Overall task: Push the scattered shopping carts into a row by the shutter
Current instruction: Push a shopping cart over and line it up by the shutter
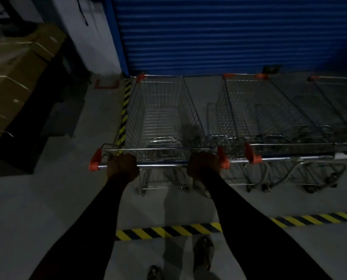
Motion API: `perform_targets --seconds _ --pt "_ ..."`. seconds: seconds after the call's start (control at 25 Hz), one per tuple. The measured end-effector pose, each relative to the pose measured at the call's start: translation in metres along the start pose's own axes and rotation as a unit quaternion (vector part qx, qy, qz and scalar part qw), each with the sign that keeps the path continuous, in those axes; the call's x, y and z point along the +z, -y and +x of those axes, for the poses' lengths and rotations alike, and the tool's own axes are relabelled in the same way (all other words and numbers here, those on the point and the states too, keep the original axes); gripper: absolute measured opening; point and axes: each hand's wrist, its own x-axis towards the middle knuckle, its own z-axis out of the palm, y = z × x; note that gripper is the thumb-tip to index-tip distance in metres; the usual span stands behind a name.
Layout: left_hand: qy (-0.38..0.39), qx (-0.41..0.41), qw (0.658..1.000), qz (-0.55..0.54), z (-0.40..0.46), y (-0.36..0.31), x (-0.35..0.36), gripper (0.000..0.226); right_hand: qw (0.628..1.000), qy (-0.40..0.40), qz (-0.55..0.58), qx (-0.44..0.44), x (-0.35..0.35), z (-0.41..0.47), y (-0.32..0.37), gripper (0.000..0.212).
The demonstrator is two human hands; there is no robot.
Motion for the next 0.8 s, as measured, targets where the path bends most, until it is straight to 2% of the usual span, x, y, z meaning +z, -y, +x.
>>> perform_targets --seconds 0.04,0.08,0.16,0.28,0.4,0.52,0.56,0.6,0.64,0.72,0.8 --pt "-0.016 0.002 1.000 0.014 0.000 -0.005 0.011 0.023 1.000 -0.016 -0.005 -0.007 -0.002 0.006 -0.002 0.028" --pt "0.003 -0.003 1.000 0.004 -0.005 -0.011 0.015 0.014 0.999 -0.033 -0.013 -0.020 0.004 0.011 -0.007 0.027" --pt "0.002 -0.022 1.000 0.022 -0.015 -0.013 0.016 0.013 0.999 -0.030 -0.015 -0.041 0.004 0.015 -0.015 0.024" --pt "-0.065 -0.018 0.997 0.048 -0.016 -0.018 0.013 0.012 0.998 -0.012 0.008 -0.060 0.008 0.023 -0.019 0.022" --pt "-0.064 -0.010 0.997 0.037 -0.020 -0.024 0.011 0.015 0.997 -0.045 0.016 -0.056 0.017 0.019 -0.027 0.026" --pt "-0.180 0.018 0.980 0.083 -0.033 -0.011 0.023 0.012 0.996 -0.057 0.030 -0.054 0.024 0.003 -0.021 0.028" --pt "-0.190 0.019 0.978 0.085 -0.035 -0.010 0.022 0.012 0.997 -0.052 0.030 -0.055 0.025 -0.001 -0.018 0.028" --pt "-0.178 0.019 0.980 0.083 -0.037 -0.011 0.022 0.014 0.997 -0.045 0.017 -0.054 0.023 -0.004 -0.018 0.027" --pt "-0.114 0.002 0.992 0.062 -0.040 -0.014 0.016 0.021 0.998 -0.042 0.007 -0.051 0.020 -0.004 -0.018 0.026" --pt "-0.079 -0.013 0.996 0.047 -0.040 -0.012 0.013 0.037 0.998 -0.044 0.012 -0.039 0.014 -0.001 -0.020 0.022" --pt "-0.024 -0.017 0.999 0.023 -0.036 -0.015 0.011 0.024 0.998 -0.036 0.021 -0.043 0.013 -0.004 -0.016 0.019"
